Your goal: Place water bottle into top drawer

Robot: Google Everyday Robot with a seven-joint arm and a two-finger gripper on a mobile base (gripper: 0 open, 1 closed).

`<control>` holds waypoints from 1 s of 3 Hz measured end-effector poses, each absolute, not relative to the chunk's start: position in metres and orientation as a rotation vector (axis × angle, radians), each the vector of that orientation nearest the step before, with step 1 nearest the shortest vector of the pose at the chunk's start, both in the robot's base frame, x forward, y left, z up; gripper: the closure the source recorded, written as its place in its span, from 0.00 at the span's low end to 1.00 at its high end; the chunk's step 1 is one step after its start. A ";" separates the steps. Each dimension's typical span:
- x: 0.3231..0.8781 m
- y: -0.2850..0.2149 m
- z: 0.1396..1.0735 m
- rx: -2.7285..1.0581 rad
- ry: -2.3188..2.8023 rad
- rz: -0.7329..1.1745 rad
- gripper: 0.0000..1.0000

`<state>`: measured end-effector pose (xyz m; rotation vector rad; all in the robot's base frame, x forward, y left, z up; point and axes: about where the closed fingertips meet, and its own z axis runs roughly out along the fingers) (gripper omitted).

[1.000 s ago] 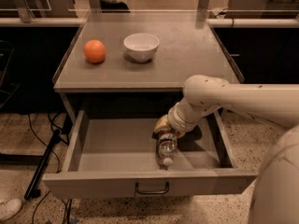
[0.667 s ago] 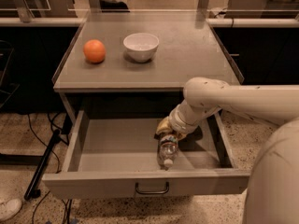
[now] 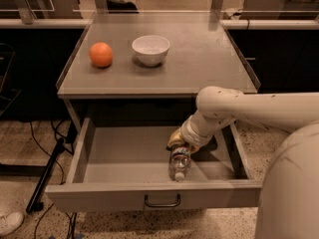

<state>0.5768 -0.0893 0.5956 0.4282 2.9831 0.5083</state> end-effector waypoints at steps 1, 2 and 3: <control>0.577 -0.089 0.596 0.428 2.983 0.508 0.74; 0.577 -0.089 0.596 0.428 2.983 0.508 0.50; 0.577 -0.089 0.596 0.428 2.983 0.508 0.19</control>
Offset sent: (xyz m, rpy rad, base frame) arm 0.0000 0.0000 0.0000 0.0000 0.0000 0.0000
